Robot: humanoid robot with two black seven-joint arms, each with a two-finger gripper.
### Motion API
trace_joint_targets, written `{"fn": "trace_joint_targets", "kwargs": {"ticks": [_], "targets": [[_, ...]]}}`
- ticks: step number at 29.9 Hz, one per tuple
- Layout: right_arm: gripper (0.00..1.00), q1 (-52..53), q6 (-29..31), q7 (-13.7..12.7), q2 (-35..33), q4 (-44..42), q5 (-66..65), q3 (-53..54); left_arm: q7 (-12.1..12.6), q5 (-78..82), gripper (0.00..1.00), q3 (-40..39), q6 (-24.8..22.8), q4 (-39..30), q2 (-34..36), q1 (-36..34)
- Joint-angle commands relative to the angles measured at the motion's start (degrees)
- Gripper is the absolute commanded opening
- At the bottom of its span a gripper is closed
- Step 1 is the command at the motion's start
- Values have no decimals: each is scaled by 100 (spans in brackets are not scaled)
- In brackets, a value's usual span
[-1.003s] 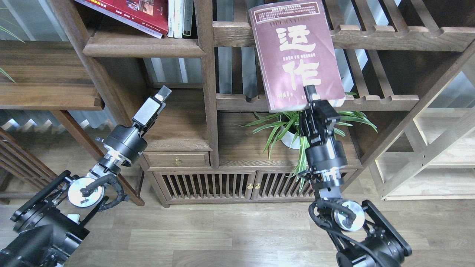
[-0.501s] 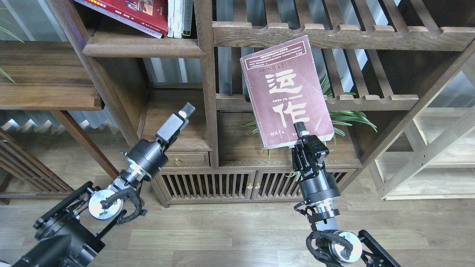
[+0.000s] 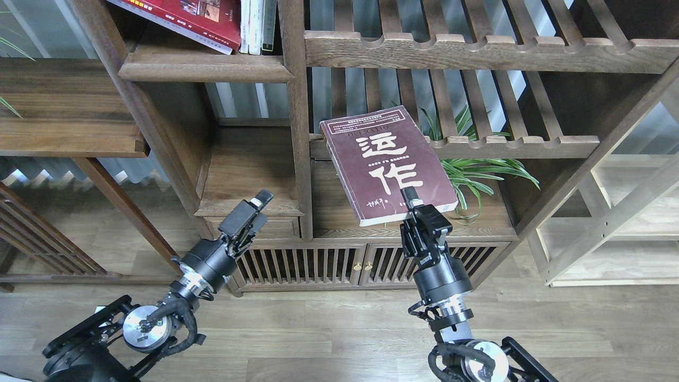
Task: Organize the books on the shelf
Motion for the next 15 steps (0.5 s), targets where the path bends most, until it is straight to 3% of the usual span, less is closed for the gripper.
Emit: {"fn": "trace_joint_targets", "kwargs": {"ticks": [1,8,15], "targets": [[0,15,0,0,0,-7,-21,-70,154,-143,98,20,0,-63,71,19],[1,-213,0,-17,0,-24,-284,-562,225,-441,98,29,0,-371,89,-7],[1,-213,0,-26,0,-77,-346,-702,462,-459,98,160,0,-679,168,37]]}}
